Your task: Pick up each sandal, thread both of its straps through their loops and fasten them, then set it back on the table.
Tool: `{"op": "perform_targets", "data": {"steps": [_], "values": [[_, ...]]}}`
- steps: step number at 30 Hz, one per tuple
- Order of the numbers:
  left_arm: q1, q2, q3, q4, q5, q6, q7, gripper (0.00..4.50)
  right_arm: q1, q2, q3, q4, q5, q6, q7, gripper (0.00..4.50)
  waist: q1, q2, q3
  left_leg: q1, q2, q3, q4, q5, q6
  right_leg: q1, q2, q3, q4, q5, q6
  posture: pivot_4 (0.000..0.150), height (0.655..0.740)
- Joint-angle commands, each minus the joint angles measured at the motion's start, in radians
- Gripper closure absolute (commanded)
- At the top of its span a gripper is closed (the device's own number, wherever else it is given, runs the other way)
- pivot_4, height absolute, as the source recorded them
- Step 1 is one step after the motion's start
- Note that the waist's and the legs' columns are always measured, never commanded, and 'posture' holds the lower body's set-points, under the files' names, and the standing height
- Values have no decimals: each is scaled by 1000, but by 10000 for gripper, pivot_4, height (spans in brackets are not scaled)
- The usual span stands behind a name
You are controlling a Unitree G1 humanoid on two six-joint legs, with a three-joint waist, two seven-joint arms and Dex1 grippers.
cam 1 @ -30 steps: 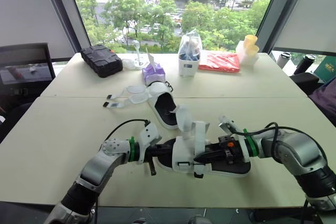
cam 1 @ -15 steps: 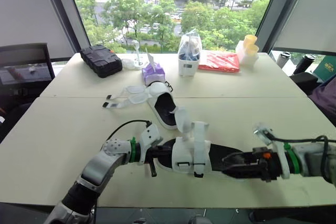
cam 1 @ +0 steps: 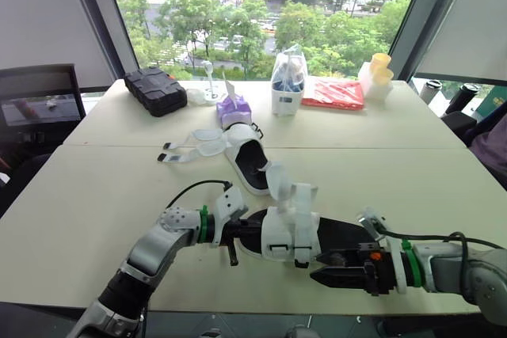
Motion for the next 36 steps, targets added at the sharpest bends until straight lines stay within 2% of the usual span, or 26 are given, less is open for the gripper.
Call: {"op": "perform_targets", "data": {"steps": [1, 5, 6, 9, 13, 14, 18, 27, 36], "values": [[-9, -6, -5, -2, 4, -11, 0, 45000, -5, 30, -1, -20, 39, -2, -28, 10108, 0, 0, 0, 0, 0, 0, 0, 0, 0, 0, 0, 0, 0, 0, 0, 1500, 7400], [-4, -9, -5, 1, 8, -16, 3, 45000, -9, 56, 14, -6, 28, -14, -63, 10108, 0, 0, 0, 0, 0, 0, 0, 0, 0, 0, 0, 0, 0, 0, 0, 1500, 7400], [-4, -11, -4, 2, 9, -17, 4, 45000, -11, 65, 12, -2, 32, -16, -72, 12482, 0, 0, 0, 0, 0, 0, 0, 0, 0, 0, 0, 0, 0, 0, 0, 1500, 7400], [-2, -16, -4, 2, 10, -18, 9, 45000, -8, 75, 10, -3, 39, -18, -85, 22647, 0, 0, 0, 0, 0, 0, 0, 0, 0, 0, 0, 0, 0, 0, 0, 1500, 7400], [3, -20, -3, -1, 12, -18, 11, 45000, 7, 69, 14, -16, 44, -16, -90, 42654, 0, 0, 0, 0, 0, 0, 0, 0, 0, 0, 0, 0, 0, 0, 0, 1500, 7400], [4, -21, -2, -2, 13, -17, 12, 45000, 11, 65, 16, -19, 45, -13, -88, 43937, 0, 0, 0, 0, 0, 0, 0, 0, 0, 0, 0, 0, 0, 0, 0, 1500, 7400], [7, -22, -2, -6, 13, -15, 14, 45000, 38, 31, 35, -39, 48, -1, -65, 43937, 0, 0, 0, 0, 0, 0, 0, 0, 0, 0, 0, 0, 0, 0, 0, 1500, 7400], [3, -24, 0, 2, 13, -14, 20, 45000, 201, -171, 78, -189, 90, -7, 117, 43937, 1, 0, 0, 0, 0, 0, 0, 0, 0, 1, 0, 0, -1, 0, 0, 1500, 7400], [-3, -23, -1, 16, 16, -19, 15, 45000, 190, -207, 47, -244, 142, -56, 144, 43937, 1, -1, 0, 1, 0, 0, 0, 0, 0, 2, 0, 0, -2, -2, 4, 1500, 7400]]}}
